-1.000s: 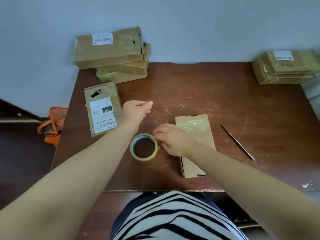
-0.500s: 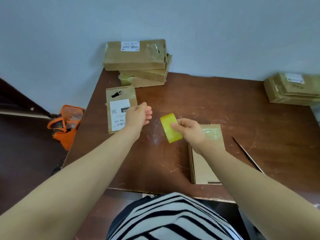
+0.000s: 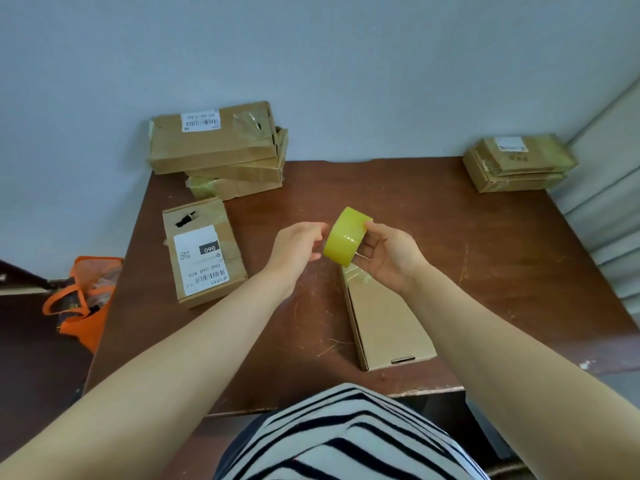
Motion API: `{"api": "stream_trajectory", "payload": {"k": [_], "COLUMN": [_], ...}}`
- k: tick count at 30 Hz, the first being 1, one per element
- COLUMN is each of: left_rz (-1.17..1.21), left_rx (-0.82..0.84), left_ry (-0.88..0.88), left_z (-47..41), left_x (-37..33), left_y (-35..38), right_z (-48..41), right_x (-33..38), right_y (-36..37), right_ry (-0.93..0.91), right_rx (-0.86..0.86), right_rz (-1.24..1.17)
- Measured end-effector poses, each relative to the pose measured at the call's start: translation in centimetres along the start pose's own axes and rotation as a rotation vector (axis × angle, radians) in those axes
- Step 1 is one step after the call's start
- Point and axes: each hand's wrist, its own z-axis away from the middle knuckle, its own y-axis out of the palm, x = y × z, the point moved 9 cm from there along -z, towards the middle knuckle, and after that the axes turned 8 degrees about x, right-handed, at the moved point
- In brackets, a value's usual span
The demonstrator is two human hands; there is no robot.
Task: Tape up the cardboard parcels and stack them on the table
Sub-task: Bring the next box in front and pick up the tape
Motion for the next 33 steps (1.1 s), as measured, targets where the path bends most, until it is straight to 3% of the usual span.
{"api": "stream_trajectory", "payload": {"k": [5,10,16,23,26,29,31,33], "left_rz": [0.084,0.228,0.405,0.391,0.267,-0.041,-0.144,-0.219], "left_rx": [-0.187,-0.106,-0.161,-0.166,-0.200,-0.182,-0.130,-0.058], "left_ry": [-0.034,-0.122,-0.145,-0.169,-0.086,0.070,0.120,0.152], "left_z": [-0.2,-0.3,-0.3,-0.6,-0.9,-1.6,-2.1,-2.5], "left_x": [0.8,0.6,0.0,0.2,-0.5,-2.5,-3.4,-4.0], "left_y": [-1.4,0.7,1.7,2.7,2.0,1.0,0.9,1.7], "right_z": [-0.4,-0.6,-0.8,-0.4,0.2,2.0,4.3,5.9], "right_x": [0.6,1.1,1.4,0.8,0.7,1.9,4.3,6.3], "right_y": [-0.5,-0.3,-0.2,0.2,0.0,-3.2,-5.4,-5.2], "right_ry": [-0.085,-0.149,-0.199,-0.210,-0.164,-0.163,-0.334,-0.518], "right_rx": [-0.031,-0.040,-0.060,-0.047,-0.051,-0.329,-0.589,-0.607], "right_rz": [-0.088,0.030,0.079,0.055,0.145,0.374,0.514,0.671]}}
